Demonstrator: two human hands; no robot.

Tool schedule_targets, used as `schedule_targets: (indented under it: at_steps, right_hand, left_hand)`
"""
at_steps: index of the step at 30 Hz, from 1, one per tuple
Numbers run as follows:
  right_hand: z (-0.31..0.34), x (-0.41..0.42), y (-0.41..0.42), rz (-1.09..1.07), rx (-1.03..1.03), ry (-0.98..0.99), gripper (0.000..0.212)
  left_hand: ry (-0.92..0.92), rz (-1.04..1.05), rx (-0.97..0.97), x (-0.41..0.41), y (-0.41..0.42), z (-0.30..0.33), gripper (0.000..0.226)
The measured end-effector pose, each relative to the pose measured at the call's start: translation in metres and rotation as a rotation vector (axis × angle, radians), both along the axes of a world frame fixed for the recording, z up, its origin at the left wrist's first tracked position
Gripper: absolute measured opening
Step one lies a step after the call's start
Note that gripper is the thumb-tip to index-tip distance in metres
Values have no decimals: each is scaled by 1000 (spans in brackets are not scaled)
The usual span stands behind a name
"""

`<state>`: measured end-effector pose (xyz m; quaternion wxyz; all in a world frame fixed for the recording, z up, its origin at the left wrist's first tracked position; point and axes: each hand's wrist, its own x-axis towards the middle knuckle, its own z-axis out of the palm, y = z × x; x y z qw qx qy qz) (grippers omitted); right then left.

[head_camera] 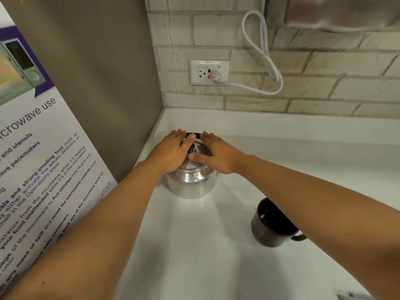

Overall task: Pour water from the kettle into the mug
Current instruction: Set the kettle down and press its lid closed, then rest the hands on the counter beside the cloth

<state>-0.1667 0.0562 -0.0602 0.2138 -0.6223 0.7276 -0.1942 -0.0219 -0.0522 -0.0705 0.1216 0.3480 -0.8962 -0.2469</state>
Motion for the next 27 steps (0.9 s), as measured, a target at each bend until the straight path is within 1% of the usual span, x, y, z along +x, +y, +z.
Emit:
schedule_targets:
  at_steps: [2, 4, 6, 8, 10, 13, 15, 17, 20, 23, 25, 27]
  right_hand:
    - [-1, -3, -2, 3, 21, -14, 82]
    - [3, -4, -2, -4, 64, -31, 83]
    - [13, -3, 4, -13, 63, -42, 79]
    - [29, -4, 21, -41, -48, -5, 67]
    - [45, -6, 52, -95, -222, 19, 55]
    - [58, -7, 118, -167, -451, 8, 40]
    - [55, -5, 165, -221, -519, 21, 32]
    - [43, -3, 212, -290, -528, 16, 27]
    - [7, 2, 283, -397, -490, 98, 24]
    - [-38, 8, 356, -498, -310, 145, 27]
    - [-63, 12, 396, -464, -123, 196, 35]
    - [-84, 14, 422, -352, 60, 279, 50]
  left_hand:
    - [14, 6, 12, -1, 0, 3, 65]
    - [24, 16, 40, -1, 0, 8, 63]
    - [15, 18, 18, 1, 2, 14, 62]
    - [78, 65, -76, 3, 8, 20, 59]
    - [225, 95, -177, 9, 25, 25, 55]
    - [383, 62, -295, 22, 70, 23, 52]
    - [404, 35, -300, 31, 106, 12, 50]
    - [358, 9, -278, 39, 141, -4, 49]
    - [250, -3, -192, 54, 193, -31, 54]
    - [100, -21, -111, 70, 241, -60, 65]
    - [-31, -35, -76, 78, 267, -79, 73]
    - [-161, -50, -99, 83, 285, -95, 78]
